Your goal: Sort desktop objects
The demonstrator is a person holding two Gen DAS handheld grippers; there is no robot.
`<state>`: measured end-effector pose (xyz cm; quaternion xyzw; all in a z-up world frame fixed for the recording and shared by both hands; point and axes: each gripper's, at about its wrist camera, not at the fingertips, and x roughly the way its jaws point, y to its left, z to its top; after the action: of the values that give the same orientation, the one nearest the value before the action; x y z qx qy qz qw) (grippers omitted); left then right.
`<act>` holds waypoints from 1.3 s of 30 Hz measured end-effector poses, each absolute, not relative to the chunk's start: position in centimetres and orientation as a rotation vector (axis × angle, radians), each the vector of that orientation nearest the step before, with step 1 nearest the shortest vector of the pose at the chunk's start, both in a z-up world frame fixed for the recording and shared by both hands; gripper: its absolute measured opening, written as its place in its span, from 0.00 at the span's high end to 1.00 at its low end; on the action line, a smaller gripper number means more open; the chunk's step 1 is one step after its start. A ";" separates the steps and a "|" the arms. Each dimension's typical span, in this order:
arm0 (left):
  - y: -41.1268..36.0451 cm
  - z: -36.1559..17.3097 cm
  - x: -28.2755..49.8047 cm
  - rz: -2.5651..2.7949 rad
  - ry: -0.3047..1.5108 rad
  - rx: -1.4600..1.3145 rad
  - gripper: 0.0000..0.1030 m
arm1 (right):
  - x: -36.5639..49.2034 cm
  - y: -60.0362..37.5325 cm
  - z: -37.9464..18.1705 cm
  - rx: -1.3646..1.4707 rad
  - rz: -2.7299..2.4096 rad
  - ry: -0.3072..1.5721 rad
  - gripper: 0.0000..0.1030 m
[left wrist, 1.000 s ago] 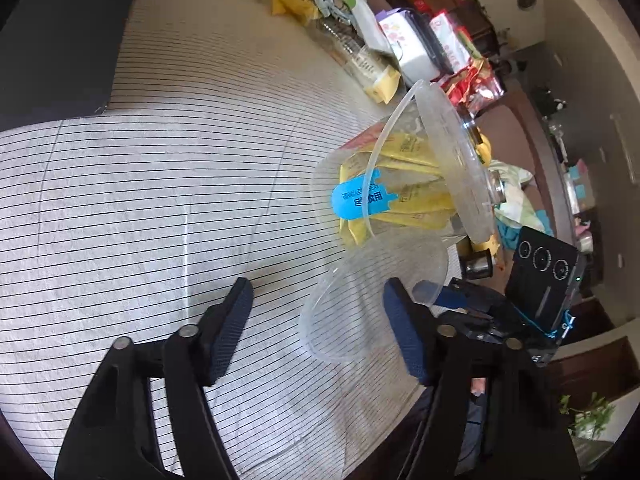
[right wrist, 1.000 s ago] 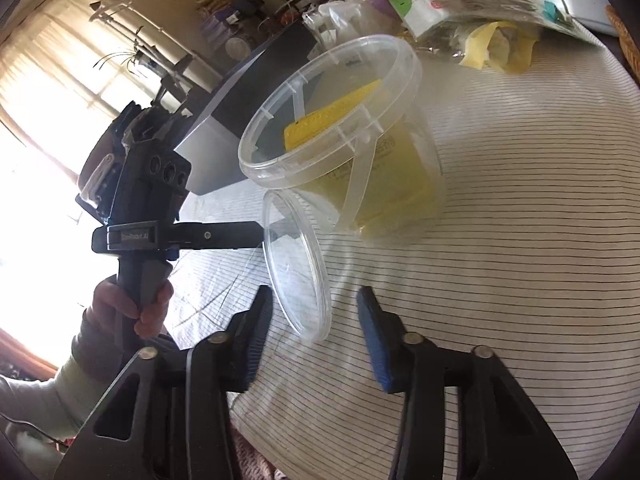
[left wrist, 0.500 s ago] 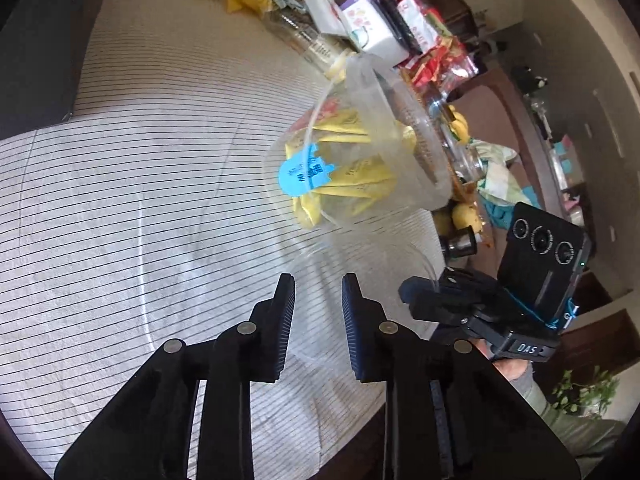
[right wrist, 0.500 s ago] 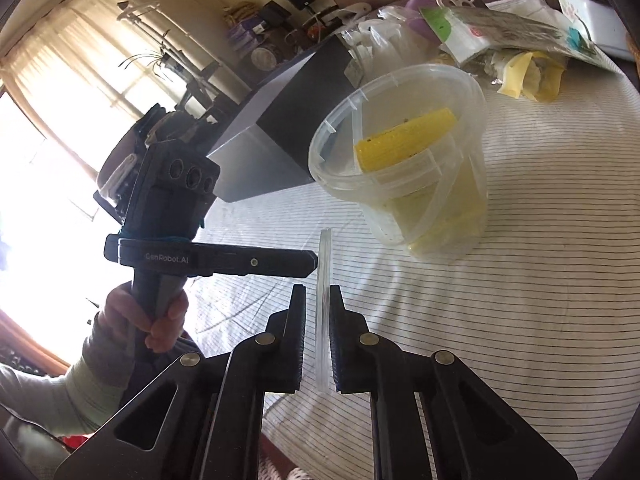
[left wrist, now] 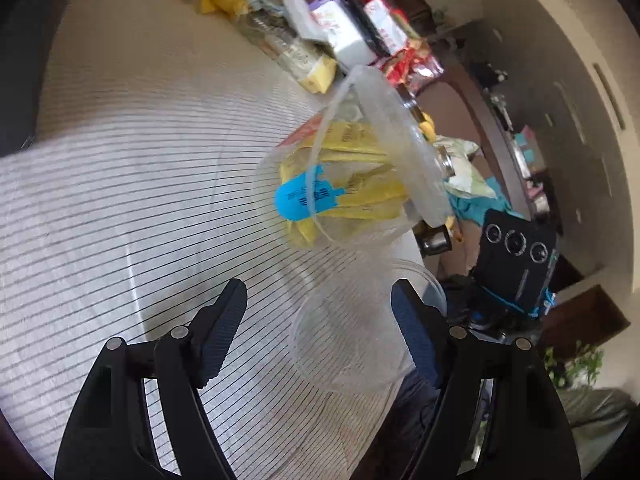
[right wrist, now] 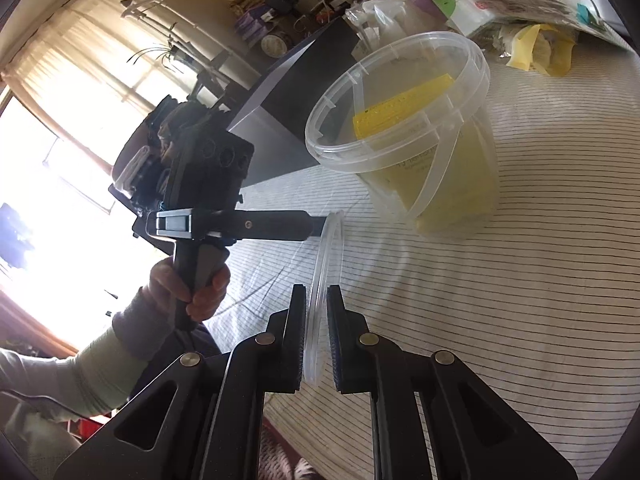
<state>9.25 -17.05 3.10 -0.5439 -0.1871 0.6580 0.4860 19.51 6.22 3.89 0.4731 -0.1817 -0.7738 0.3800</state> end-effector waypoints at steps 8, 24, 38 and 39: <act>-14.8 3.2 8.6 1.432 -0.383 -1.259 0.30 | 19.2 7.7 4.0 1.212 -2.012 -0.499 0.90; -13.7 3.0 7.6 1.258 -0.338 -1.212 0.54 | 20.1 7.0 5.1 1.104 -1.980 -0.380 0.90; -14.6 7.6 11.5 1.517 -0.228 -1.166 0.84 | 19.6 8.3 5.8 1.107 -2.045 -0.436 0.90; -14.3 7.7 11.9 1.541 -0.193 -1.185 0.82 | 19.7 8.1 5.8 1.115 -2.049 -0.423 0.90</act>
<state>11.94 -14.25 7.73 -0.5027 -0.0820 0.6536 0.5597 19.67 8.15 5.84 0.4359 -0.1653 -0.8009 0.3758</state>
